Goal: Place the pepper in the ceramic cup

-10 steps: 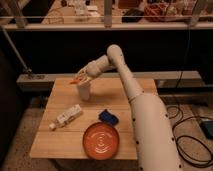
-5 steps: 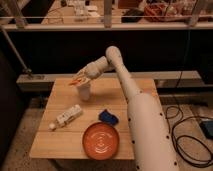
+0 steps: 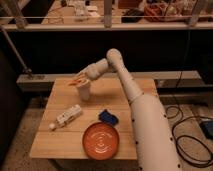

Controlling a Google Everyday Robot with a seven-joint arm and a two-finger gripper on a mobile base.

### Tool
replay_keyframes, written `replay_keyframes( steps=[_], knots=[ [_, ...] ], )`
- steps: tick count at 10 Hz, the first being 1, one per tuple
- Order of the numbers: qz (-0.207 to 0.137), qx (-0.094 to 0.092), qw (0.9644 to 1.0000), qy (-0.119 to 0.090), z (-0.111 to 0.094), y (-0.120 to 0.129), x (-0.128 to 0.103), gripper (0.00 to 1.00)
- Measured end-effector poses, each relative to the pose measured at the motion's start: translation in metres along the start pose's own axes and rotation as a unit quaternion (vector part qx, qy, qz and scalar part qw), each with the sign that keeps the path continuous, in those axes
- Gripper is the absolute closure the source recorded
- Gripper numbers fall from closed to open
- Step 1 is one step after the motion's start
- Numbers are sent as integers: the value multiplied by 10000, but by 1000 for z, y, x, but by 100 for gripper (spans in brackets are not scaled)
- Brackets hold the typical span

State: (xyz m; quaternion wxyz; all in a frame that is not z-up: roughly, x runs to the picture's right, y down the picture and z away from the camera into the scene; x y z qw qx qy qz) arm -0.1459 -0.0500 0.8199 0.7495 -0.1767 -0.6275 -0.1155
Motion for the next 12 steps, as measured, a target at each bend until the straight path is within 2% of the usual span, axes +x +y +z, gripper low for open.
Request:
replay_keyframes(
  steps=[2,6,7,10,12],
  knots=[
    [13,135,9999,30,-2,-3,3,61],
    [89,255,9996,14,-5,-5,7,25],
    [130,274,9995,-1,-5,-4,8,20],
    [208,293,9993,-29,-6,-3,11,20],
    [176,254,9995,37,-8,-3,9,20]
  ],
)
